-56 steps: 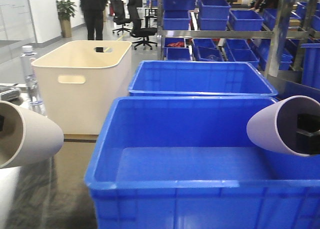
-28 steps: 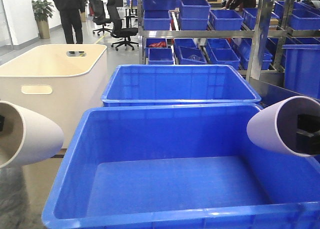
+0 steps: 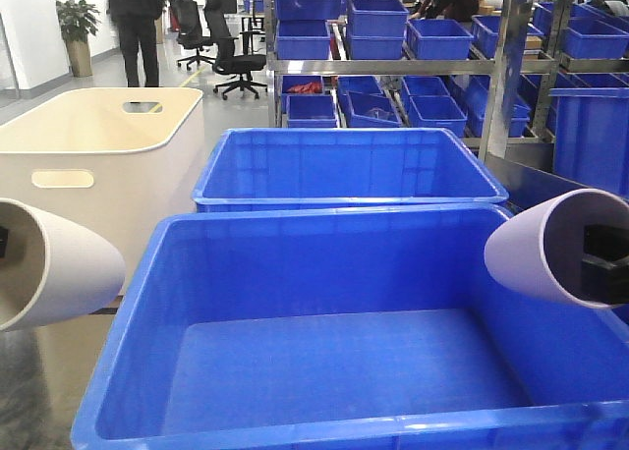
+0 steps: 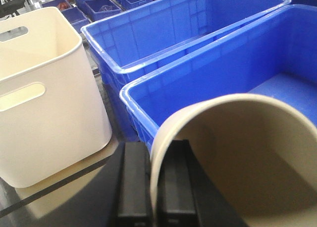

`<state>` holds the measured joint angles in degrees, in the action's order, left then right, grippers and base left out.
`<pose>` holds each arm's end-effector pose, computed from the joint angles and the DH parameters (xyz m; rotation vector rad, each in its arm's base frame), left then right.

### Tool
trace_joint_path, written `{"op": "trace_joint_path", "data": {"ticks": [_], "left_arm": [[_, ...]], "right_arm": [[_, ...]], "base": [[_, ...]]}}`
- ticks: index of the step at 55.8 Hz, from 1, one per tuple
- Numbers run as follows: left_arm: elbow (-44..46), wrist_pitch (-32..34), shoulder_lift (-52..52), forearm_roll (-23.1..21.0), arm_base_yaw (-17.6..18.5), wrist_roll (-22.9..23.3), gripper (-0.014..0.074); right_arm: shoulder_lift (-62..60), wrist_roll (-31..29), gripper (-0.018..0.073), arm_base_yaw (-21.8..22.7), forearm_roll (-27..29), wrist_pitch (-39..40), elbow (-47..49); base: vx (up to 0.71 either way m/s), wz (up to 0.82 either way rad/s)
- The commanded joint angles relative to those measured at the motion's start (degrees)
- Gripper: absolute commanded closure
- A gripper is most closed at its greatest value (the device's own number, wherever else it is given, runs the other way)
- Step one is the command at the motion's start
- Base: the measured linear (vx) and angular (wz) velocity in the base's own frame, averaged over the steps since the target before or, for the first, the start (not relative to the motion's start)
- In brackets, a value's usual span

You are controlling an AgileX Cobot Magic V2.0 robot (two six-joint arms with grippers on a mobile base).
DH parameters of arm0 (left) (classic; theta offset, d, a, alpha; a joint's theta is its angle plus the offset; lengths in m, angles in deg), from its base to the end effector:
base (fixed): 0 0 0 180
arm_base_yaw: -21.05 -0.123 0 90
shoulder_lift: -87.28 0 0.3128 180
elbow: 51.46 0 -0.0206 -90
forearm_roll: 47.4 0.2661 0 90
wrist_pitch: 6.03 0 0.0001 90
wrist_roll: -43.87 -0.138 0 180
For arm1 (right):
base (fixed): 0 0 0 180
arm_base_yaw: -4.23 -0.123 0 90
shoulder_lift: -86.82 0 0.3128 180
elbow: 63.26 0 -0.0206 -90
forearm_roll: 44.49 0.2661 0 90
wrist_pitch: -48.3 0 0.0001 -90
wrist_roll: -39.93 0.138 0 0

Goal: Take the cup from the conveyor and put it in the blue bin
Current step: 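Approach the nearest blue bin and hold both cups above it, then lower both cups into the blue bin and open both grippers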

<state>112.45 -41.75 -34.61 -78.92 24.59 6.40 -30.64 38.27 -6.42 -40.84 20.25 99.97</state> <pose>0.2087 -0.0552 0.4452 0.4449 1.7812 -0.1946 0.2401 0.0494 0.4290 -0.1693 1.8688 0.1748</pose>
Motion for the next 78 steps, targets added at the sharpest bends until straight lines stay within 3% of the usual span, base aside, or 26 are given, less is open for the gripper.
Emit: {"op": "trace_joint_path", "data": {"ticks": [1,28,39,45,51,55,59,67,78], "left_arm": [[1.83,4.57,-0.58,-2.03,-0.06,0.02,0.0603],[1.83,4.24,-0.41,-3.04,-0.06,0.54,0.0603],[1.83,7.32,2.97,-8.66,-0.06,-0.08,0.0596],[1.83,8.68,7.01,-14.22,0.0,-0.37,0.0578],[2.69,9.67,12.42,-22.7,1.73,-7.56,0.0542],[4.39,8.33,16.46,-27.05,3.79,-14.09,0.0503],[6.33,6.68,19.85,-31.1,5.89,-17.55,0.0451],[8.69,5.61,25.13,-32.99,8.62,-18.08,0.033],[8.69,4.46,27.58,-31.96,9.06,-18.08,0.0183]], "right_arm": [[-0.71,-0.04,0.0568,0.0,0.05,5.0,1.65],[-0.71,-0.04,0.0568,-0.01,0.05,5.89,1.65],[0.51,0.03,0.0565,-0.01,1.84,6.93,1.65],[2.36,0.03,0.0559,-0.01,3.28,9.77,1.65],[4.76,0.03,0.0542,-0.01,5.69,12.06,1.65],[6.5,-0.17,0.0512,-0.01,6.69,12.05,1.65],[8.44,-0.36,0.0472,-0.01,7.71,11.31,1.65],[11.37,-1.65,0.0329,-0.01,7.78,9.97,1.65],[11.67,-1.65,0.0097,-0.01,7.78,9.97,1.65]], "base": [[0.0,0.0],[0.0,0.0],[0.0,0.0],[0.0,0.0],[0.0,0.0],[0.0,0.0],[0.0,0.0],[0.0,0.0],[0.0,0.0]]}}
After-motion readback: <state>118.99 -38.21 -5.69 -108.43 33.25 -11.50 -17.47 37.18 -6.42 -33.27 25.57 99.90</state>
